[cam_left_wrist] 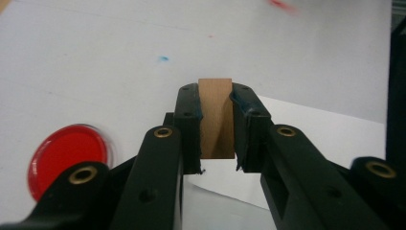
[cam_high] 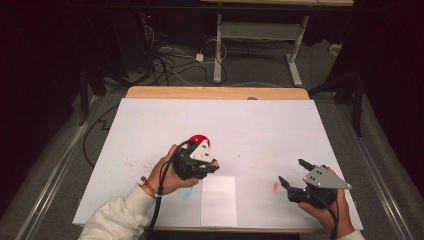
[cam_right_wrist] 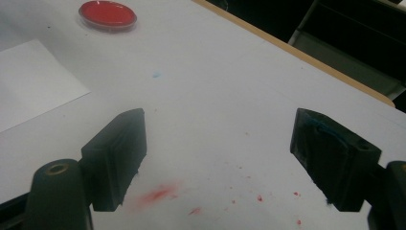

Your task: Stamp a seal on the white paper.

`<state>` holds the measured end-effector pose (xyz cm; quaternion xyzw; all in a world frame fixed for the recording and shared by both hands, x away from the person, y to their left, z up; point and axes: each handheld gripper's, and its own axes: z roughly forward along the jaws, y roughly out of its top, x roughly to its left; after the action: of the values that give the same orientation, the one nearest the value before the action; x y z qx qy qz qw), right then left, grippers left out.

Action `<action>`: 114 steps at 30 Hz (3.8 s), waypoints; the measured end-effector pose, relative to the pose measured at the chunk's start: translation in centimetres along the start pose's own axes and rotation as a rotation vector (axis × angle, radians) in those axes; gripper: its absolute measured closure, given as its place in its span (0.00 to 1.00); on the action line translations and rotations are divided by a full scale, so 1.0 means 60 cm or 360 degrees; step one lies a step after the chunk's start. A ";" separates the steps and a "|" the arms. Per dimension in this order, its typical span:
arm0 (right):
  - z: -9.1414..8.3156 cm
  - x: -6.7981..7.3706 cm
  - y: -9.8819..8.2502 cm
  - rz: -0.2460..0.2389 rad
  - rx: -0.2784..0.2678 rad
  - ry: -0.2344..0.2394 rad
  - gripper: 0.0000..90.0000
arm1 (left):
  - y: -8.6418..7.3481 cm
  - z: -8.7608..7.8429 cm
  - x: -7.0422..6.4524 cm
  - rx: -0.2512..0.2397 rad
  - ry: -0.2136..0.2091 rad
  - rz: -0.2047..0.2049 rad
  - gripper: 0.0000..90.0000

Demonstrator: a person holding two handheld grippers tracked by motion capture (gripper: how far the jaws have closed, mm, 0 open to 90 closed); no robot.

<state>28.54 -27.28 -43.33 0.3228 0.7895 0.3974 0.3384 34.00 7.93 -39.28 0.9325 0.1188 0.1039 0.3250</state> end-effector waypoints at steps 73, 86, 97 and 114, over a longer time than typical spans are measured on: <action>0.007 0.012 0.001 -0.0057 0.0056 0.0046 0.22 | -0.031 0.108 -0.050 0.0331 -0.0323 0.0061 0.82; 0.005 0.011 0.001 -0.0056 0.0050 0.0048 0.22 | -0.028 0.093 -0.051 0.0271 -0.0280 0.0053 0.81; 0.003 0.010 0.003 -0.0056 0.0039 0.0045 0.22 | -0.028 0.044 -0.032 0.0133 -0.0165 0.0013 0.81; 0.007 0.004 0.008 -0.0048 0.0030 0.0027 0.22 | -0.041 0.021 -0.010 0.0069 -0.0083 -0.0054 0.81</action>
<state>28.83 -26.71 -43.19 0.3107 0.8009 0.3876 0.3345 33.41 8.87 -41.86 0.9395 0.1282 0.0715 0.3094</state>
